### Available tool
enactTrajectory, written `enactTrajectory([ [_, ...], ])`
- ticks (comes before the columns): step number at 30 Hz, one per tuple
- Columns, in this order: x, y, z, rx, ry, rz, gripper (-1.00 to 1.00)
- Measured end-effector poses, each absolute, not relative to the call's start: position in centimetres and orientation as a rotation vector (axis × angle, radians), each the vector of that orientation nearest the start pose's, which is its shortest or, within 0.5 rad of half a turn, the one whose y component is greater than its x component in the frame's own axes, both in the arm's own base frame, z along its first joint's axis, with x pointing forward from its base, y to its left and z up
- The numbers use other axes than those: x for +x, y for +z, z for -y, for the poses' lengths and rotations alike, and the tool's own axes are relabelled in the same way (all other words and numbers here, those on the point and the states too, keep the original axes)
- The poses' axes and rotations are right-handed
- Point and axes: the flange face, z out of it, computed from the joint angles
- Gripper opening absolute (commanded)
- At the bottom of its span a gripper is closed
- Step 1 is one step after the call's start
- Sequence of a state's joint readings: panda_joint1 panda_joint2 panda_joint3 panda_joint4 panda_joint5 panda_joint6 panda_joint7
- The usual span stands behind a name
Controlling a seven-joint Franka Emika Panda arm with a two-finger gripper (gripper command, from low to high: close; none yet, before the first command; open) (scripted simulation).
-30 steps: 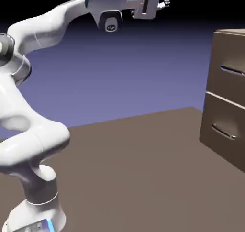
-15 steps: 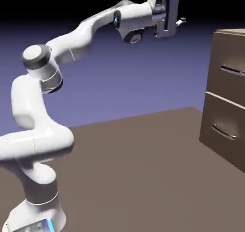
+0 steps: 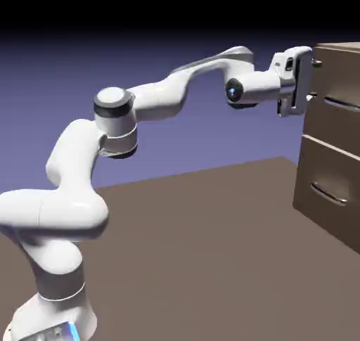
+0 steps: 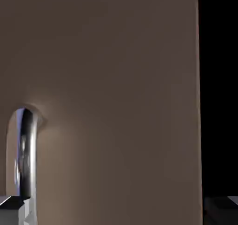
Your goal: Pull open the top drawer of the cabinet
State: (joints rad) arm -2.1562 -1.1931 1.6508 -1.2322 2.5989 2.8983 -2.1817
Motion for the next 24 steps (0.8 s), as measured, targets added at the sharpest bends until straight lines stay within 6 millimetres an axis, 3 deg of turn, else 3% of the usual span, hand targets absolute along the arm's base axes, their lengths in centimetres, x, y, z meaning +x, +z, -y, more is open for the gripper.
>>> enactTrajectory([
  [2,74.2,48.3,-8.4,1.76,1.761,-0.73,0.0],
  [15,79.2,48.3,-8.5,1.76,1.76,-0.73,0.0],
  [16,79.2,48.3,-8.4,1.76,1.761,-0.73,-1.0],
  [24,77.2,48.3,-8.4,1.76,1.761,-0.73,-1.0],
])
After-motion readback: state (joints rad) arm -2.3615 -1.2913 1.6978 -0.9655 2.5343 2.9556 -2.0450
